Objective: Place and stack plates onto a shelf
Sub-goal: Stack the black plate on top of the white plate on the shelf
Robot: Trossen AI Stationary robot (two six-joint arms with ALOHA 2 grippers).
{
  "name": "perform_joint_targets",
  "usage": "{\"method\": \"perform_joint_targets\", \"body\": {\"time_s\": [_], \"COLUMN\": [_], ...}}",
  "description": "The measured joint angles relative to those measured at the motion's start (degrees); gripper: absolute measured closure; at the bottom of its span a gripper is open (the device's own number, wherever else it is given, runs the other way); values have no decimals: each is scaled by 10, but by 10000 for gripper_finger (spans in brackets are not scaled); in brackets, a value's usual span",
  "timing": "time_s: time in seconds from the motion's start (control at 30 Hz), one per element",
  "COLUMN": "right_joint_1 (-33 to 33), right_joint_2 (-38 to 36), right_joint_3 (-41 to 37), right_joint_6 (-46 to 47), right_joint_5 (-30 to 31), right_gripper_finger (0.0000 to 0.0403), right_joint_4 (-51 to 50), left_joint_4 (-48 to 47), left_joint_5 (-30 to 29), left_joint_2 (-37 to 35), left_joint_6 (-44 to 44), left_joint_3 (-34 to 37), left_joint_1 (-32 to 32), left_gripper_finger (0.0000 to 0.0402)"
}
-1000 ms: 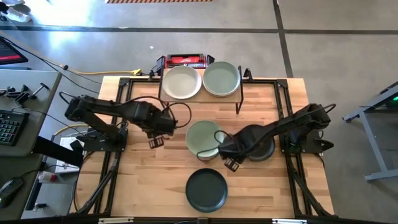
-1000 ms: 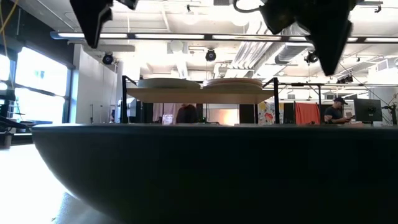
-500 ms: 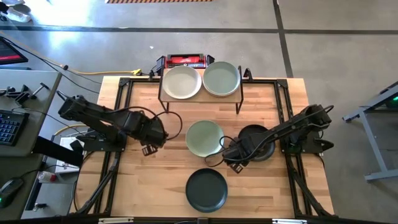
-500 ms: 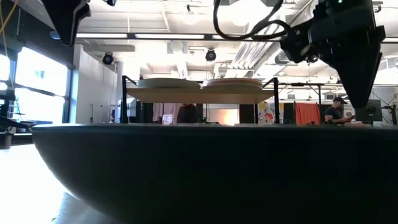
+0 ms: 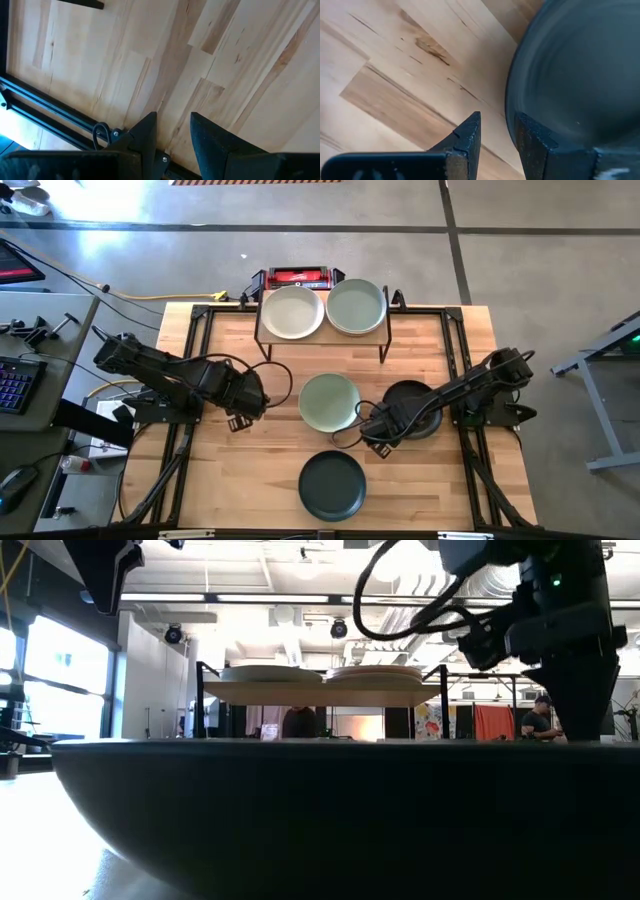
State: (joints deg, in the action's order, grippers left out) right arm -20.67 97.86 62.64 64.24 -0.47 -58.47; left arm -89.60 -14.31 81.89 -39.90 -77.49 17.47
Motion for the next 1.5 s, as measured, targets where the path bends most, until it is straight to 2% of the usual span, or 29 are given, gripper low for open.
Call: {"method": "perform_joint_targets", "body": {"time_s": [0.17,0.57,0.67,0.77,0.83,1.07,1.5], "right_joint_1": [0,0,0,0,0,0,-14], "right_joint_2": [0,0,0,0,0,0,0], "right_joint_3": [-31,-67,-67,-65,-59,-10,173], "right_joint_6": [2,4,4,2,0,-5,-32], "right_joint_5": [0,6,6,5,5,4,41], "right_gripper_finger": [306,310,338,387,394,399,402], "right_joint_4": [35,44,44,41,37,-13,-164], "left_joint_4": [0,2,2,7,13,13,13], "left_joint_5": [0,-5,-5,-5,-5,-5,1], "left_joint_2": [0,0,0,0,0,1,1], "left_joint_6": [0,0,0,0,0,0,-45], "left_joint_3": [0,0,0,0,0,0,-1], "left_joint_1": [0,0,-1,-1,-1,-4,-63], "left_gripper_finger": [294,294,294,294,294,294,294]}}
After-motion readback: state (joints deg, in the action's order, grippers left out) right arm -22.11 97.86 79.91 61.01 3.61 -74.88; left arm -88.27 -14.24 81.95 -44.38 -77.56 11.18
